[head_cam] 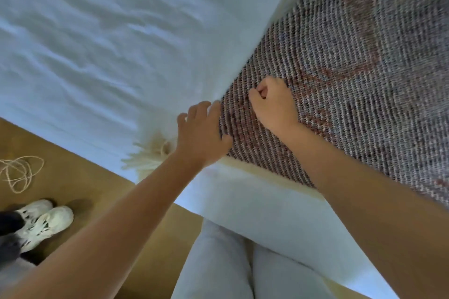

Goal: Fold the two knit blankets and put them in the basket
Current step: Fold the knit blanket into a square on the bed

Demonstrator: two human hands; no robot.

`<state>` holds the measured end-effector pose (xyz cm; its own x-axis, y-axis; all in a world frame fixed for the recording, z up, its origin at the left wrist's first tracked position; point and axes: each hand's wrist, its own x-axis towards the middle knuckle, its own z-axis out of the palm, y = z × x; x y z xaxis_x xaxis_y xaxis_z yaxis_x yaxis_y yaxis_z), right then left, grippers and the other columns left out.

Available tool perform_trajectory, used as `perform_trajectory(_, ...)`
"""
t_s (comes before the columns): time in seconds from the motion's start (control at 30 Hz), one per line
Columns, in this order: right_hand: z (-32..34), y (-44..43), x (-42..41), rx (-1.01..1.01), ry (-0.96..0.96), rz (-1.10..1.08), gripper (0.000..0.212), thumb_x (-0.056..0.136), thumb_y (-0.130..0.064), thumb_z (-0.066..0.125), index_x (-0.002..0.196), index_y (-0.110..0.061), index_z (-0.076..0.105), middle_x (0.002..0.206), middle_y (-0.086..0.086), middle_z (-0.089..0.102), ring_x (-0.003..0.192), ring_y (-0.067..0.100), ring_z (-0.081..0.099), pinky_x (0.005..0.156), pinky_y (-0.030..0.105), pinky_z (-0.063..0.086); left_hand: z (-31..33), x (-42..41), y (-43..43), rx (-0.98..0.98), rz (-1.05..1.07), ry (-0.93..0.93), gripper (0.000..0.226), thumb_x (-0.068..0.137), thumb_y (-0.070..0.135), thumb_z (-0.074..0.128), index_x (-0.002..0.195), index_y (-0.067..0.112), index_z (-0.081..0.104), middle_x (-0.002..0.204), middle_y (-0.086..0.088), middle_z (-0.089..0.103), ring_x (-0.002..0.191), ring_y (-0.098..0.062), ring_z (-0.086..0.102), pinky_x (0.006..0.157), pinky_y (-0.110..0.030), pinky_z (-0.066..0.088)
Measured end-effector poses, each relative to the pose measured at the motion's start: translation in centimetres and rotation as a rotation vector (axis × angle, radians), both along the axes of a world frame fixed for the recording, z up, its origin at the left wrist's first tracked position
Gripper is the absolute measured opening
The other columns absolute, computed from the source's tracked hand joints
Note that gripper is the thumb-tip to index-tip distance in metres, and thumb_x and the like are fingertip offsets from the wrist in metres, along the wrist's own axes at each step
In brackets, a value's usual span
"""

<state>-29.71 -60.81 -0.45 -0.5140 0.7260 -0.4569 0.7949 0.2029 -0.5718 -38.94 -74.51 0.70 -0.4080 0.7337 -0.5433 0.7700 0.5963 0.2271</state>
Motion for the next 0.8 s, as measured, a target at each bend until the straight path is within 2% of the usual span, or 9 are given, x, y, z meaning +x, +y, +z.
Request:
perform_trajectory(0.07, -0.2, 3.5, -0.4, 0.059, 0.005, -0.079, 0.026, 0.093, -0.032, 0.049, 0.096, -0.006, 0.053, 0.092, 0.005, 0.050, 0.080, 0.021, 0.050, 0.076, 0.037, 0.045, -0.5, 0.3, 4.9, 0.065, 0.108, -0.012, 0.059, 0.087, 0.036, 0.047, 0.139, 0.012, 0.032, 0.136, -0.013, 0.043, 0.123, -0.032, 0.041, 0.096, -0.044, 0.035)
perform_trajectory(0.13, -0.6, 6.7, -1.1, 0.100, -0.009, -0.117, 0.032, 0.094, -0.035, 0.049, 0.100, -0.004, 0.052, 0.093, 0.009, 0.055, 0.080, 0.023, 0.051, 0.075, 0.038, 0.045, -1.2, 0.5, 9.4, 0.164, 0.202, -0.052, 0.046, 0.092, 0.032, 0.044, 0.133, 0.011, 0.039, 0.127, -0.013, 0.048, 0.116, -0.031, 0.046, 0.091, -0.041, 0.038)
perform_trajectory(0.27, -1.6, 12.9, -3.3, 0.102, -0.068, -0.191, 0.054, 0.092, -0.046, 0.049, 0.116, 0.002, 0.047, 0.108, 0.016, 0.060, 0.095, 0.031, 0.058, 0.075, 0.035, 0.044, -2.2, 0.4, 16.5, 0.335, 0.473, -0.195, 0.040, 0.094, 0.033, 0.046, 0.126, 0.008, 0.047, 0.122, -0.012, 0.051, 0.111, -0.028, 0.051, 0.087, -0.036, 0.041)
perform_trajectory(0.37, -1.7, 16.3, -5.2, 0.065, -0.069, -0.252, 0.053, 0.086, -0.056, 0.051, 0.096, -0.004, 0.051, 0.073, 0.002, 0.051, 0.062, 0.020, 0.049, 0.055, 0.030, 0.036, -2.4, 0.0, 19.8, 0.372, 0.461, -0.190, 0.026, 0.092, 0.030, 0.051, 0.110, 0.011, 0.053, 0.106, -0.007, 0.051, 0.093, -0.022, 0.051, 0.071, -0.030, 0.036)
perform_trajectory(0.4, -1.8, 17.0, -5.7, 0.070, -0.077, -0.250, 0.050, 0.085, -0.057, 0.051, 0.090, -0.007, 0.050, 0.067, 0.000, 0.046, 0.059, 0.019, 0.047, 0.051, 0.028, 0.033, -2.5, -0.2, 20.3, 0.371, 0.444, -0.180, 0.021, 0.091, 0.028, 0.051, 0.103, 0.011, 0.053, 0.100, -0.005, 0.049, 0.086, -0.020, 0.049, 0.068, -0.029, 0.034)
perform_trajectory(0.53, -1.8, 19.1, -6.6, 0.059, -0.125, -0.241, 0.033, 0.094, -0.035, 0.048, 0.072, -0.010, 0.048, 0.075, 0.003, 0.053, 0.075, 0.025, 0.053, 0.062, 0.031, 0.038, -2.9, -0.7, 20.6, 0.420, 0.417, -0.154, 0.015, 0.093, 0.027, 0.050, 0.089, 0.014, 0.046, 0.087, 0.000, 0.045, 0.075, -0.017, 0.043, 0.062, -0.029, 0.030)
perform_trajectory(0.67, -1.1, 19.5, -7.5, 0.047, 0.173, -0.286, 0.039, 0.095, -0.024, 0.045, 0.058, -0.016, 0.033, 0.058, -0.002, 0.036, 0.051, 0.013, 0.035, 0.047, 0.025, 0.027, -3.4, -2.0, 20.0, 0.473, 0.593, -0.245, 0.017, 0.094, 0.028, 0.052, 0.085, 0.016, 0.043, 0.070, 0.005, 0.044, 0.062, -0.011, 0.040, 0.051, -0.024, 0.027)
perform_trajectory(0.73, -1.4, 18.8, -8.4, -0.025, 0.301, -0.297, 0.032, 0.096, -0.022, 0.044, 0.066, -0.013, 0.037, 0.059, -0.001, 0.038, 0.051, 0.014, 0.035, 0.045, 0.023, 0.027, -4.1, -2.5, 20.0, 0.433, 0.662, -0.314, 0.018, 0.094, 0.031, 0.052, 0.090, 0.015, 0.045, 0.069, 0.006, 0.044, 0.062, -0.013, 0.043, 0.052, -0.024, 0.029)
perform_trajectory(0.8, -2.4, 18.0, -8.8, -0.064, 0.326, -0.314, 0.018, 0.096, -0.026, 0.045, 0.087, -0.010, 0.044, 0.069, 0.001, 0.047, 0.055, 0.015, 0.042, 0.053, 0.028, 0.034, -4.5, -2.4, 20.1, 0.367, 0.609, -0.305, 0.027, 0.093, 0.037, 0.052, 0.104, 0.013, 0.047, 0.079, 0.002, 0.051, 0.065, -0.016, 0.048, 0.055, -0.028, 0.033)
